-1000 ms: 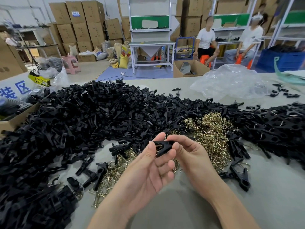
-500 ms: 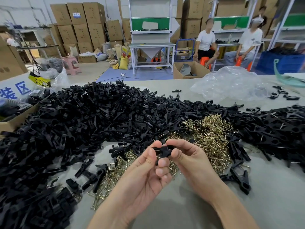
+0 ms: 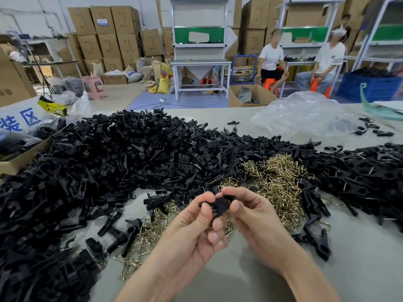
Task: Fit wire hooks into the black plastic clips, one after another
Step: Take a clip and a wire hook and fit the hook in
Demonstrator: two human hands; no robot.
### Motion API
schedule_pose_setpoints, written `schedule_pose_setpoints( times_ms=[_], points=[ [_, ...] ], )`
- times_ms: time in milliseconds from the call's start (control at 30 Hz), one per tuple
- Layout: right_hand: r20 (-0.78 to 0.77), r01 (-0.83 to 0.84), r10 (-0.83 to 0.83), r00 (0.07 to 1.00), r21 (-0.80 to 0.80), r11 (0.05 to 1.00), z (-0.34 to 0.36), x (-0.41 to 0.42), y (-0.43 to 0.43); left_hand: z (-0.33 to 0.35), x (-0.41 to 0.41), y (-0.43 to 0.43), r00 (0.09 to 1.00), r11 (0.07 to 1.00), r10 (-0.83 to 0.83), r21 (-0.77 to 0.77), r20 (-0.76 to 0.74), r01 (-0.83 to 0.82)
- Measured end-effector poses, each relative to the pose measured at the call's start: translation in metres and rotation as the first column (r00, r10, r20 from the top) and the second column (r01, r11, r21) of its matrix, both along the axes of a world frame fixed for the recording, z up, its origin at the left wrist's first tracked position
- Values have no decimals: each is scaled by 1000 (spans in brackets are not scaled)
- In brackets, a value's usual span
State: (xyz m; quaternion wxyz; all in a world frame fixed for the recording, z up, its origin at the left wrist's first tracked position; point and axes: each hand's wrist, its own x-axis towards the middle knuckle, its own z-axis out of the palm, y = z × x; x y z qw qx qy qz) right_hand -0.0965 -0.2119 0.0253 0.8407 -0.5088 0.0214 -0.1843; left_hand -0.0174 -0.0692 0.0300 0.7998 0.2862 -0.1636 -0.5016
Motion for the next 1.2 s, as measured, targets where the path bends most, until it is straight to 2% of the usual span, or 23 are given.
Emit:
schedule_pose_setpoints(
  times_ms=[167,300,367,500,667,733,800,867,967,1033,1100,1133,1167,1200],
  points=[
    [-6,-7,7,1000,-6,1000,0,1,-1,0,-1,-1,1000,999,4,41,7,-4],
    [-31,-7,6,999,-25,1000,-3,3,-1,-2,-4,-3,998,997,41,66,-45,-38],
    [-41,16,-17,999,-30,999,-4,3,-2,-1,-3,-4,997,999,10,35,-76,-7],
    [-52,57,-63,997,-120,991,-9,7,0,-4,4,-3,991,999,23,31,-129,-19],
    [-54,122,-132,990,-160,980,-9,6,4,-6,10,-6,995,979,97,184,-10,-94],
    [-50,223,-225,973,-43,974,-8,3,1,-7,11,-6,990,957,139,255,24,-141],
    [-67,320,-313,947,163,933,-3,-4,-8,-8,11,-6,984,939,171,293,49,-178],
    [-17,370,-393,920,372,851,13,-16,-31,-7,12,-7,979,931,194,306,53,-201],
    [114,416,-600,792,617,668,57,-38,-84,-6,10,-9,972,909,229,348,45,-230],
    [71,465,-668,741,664,586,84,-48,-109,-4,8,-11,966,892,253,374,52,-254],
    [25,483,-616,787,596,641,91,-50,-112,-3,7,-10,942,863,315,377,119,-336],
    [13,473,-565,825,532,703,85,-49,-106,-3,7,-8,905,827,364,372,219,-422],
    [-5,456,-513,859,465,759,77,-47,-95,-5,6,-4,827,762,406,356,390,-542],
    [-33,439,-469,883,415,797,66,-43,-80,-6,7,0,686,671,413,309,599,-674]
  ],
)
